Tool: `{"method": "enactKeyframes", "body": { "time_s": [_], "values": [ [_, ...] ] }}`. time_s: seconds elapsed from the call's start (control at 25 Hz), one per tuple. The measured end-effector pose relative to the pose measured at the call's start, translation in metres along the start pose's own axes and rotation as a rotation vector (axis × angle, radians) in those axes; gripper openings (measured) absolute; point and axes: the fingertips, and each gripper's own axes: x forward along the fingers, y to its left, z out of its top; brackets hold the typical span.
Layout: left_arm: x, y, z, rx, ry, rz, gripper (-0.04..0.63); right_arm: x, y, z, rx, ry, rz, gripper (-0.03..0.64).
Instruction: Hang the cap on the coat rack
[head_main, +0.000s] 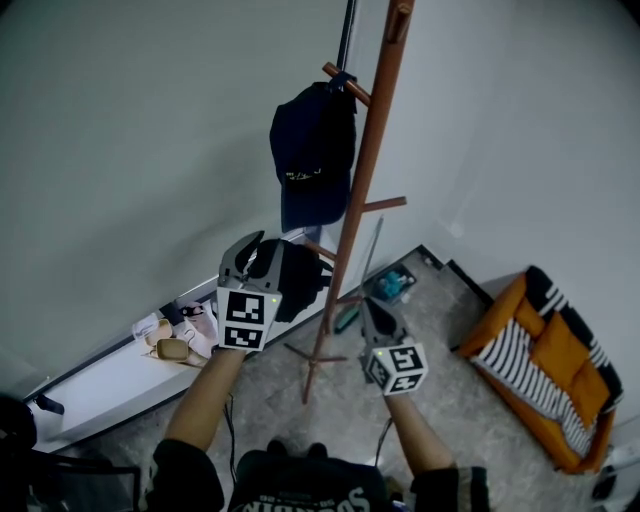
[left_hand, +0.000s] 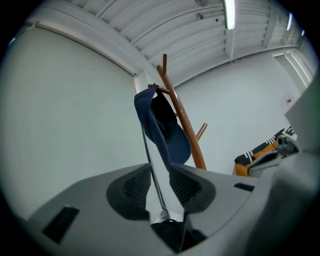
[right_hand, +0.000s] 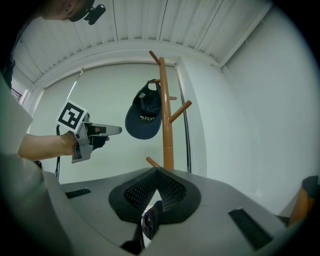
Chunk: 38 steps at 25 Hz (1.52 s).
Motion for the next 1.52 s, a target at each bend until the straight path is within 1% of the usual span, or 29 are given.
{"method": "enactKeyframes", "body": {
  "time_s": [0.24, 0.36, 0.48, 0.68, 0.76, 0.88, 1.0, 1.12, 1.52],
  "values": [
    [-0.014, -0.018, -0.056, -0.062, 0.094, -0.075, 0.084, 0.000, 0.011, -0.007, -0.009, 0.010, 0.004, -0.005],
    [-0.025, -0.023, -0.083, -0.085, 0.112, -0.077, 0.045, 0.000, 0.018, -0.013, -0.015, -0.023, 0.014, -0.005],
    [-0.039, -0.032, -0.108, -0.109, 0.128, -0.096, 0.003, -0.006, 0.022, -0.027, -0.020, -0.008, 0.014, -0.005],
    [-0.057, -0.066, -0.154, -0.154, 0.180, -0.204, 0.002, -0.020, 0.024, -0.058, -0.013, 0.045, -0.006, -0.005],
    [-0.066, -0.077, -0.169, -0.150, 0.193, -0.228, 0.002, -0.027, 0.026, -0.068, -0.002, 0.058, -0.008, -0.005],
    [-0.079, -0.086, -0.188, -0.155, 0.217, -0.241, 0.002, -0.038, 0.029, -0.078, 0.010, 0.081, -0.011, -0.005],
    [-0.086, -0.090, -0.199, -0.178, 0.231, -0.241, 0.002, -0.045, 0.026, -0.084, 0.011, 0.097, -0.026, -0.005],
    [-0.089, -0.094, -0.202, -0.185, 0.233, -0.245, 0.002, -0.051, 0.024, -0.088, -0.017, 0.105, -0.043, -0.005],
    [-0.083, -0.106, -0.190, -0.180, 0.206, -0.270, 0.002, -0.053, 0.026, -0.080, -0.013, 0.076, -0.042, -0.005]
  ]
}}
